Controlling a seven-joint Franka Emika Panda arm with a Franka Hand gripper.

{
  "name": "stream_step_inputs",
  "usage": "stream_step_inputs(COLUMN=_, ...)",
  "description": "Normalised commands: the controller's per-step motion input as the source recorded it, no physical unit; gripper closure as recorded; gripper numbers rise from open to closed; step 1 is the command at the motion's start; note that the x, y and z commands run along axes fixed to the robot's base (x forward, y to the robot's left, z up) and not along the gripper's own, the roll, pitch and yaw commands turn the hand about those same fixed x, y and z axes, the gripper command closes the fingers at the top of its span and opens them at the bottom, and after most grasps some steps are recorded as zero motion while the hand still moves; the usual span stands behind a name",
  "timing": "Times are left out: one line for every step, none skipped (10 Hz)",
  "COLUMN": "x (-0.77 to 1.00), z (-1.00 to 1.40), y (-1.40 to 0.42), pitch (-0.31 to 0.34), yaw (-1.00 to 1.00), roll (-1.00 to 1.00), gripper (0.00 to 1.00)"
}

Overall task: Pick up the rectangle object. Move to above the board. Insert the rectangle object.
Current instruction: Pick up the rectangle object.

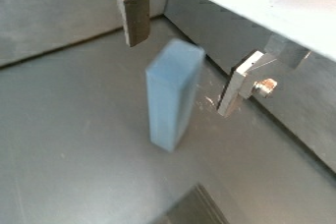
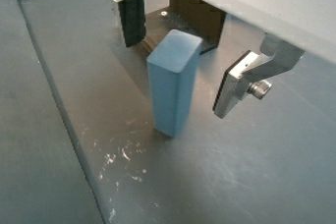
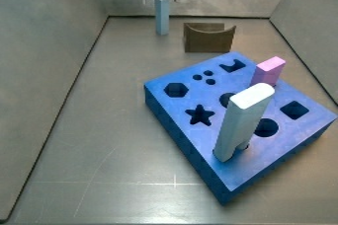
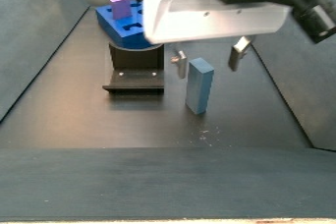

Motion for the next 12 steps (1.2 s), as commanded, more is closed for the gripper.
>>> stream_step_inputs(x=0.00, z=-0.02, y=0.00, pitch=0.000, yaw=0.00, roll=0.00, gripper=0.00)
stream_step_inputs(x=-0.14, z=-0.51, y=0.00, pitch=-0.200, yaw=-0.05, roll=0.00, gripper=0.00)
stream_step_inputs(x=-0.07, z=-0.82, y=0.00, pitch=-0.103, yaw=-0.04, roll=0.00, gripper=0.00)
stream_step_inputs(x=0.00, z=-0.12, y=0.00, pitch=-0.037, yaw=0.00, roll=-0.09, gripper=0.00)
stream_step_inputs(x=0.00, z=-0.06, y=0.00, pitch=-0.003, yaw=0.00, roll=0.00, gripper=0.00)
stream_step_inputs(x=0.00, z=-0.40, y=0.00, pitch=-0.140, yaw=0.00, roll=-0.02, gripper=0.00)
stream_step_inputs(x=0.00, z=0.00, y=0.00, pitch=0.000, yaw=0.00, roll=0.00, gripper=1.00)
stream_step_inputs(x=0.00, z=0.00, y=0.00, pitch=0.000, yaw=0.00, roll=0.00, gripper=1.00)
stream_step_inputs(x=0.00, z=0.00, y=0.00, pitch=0.000, yaw=0.00, roll=0.00, gripper=1.00)
stream_step_inputs(x=0.00, z=0.00, y=0.00, pitch=0.000, yaw=0.00, roll=0.00, gripper=1.00)
stream_step_inputs(x=0.00, z=0.00, y=0.00, pitch=0.000, yaw=0.00, roll=0.00, gripper=1.00)
stream_step_inputs(x=0.00, z=0.00, y=0.00, pitch=0.000, yaw=0.00, roll=0.00, gripper=1.00)
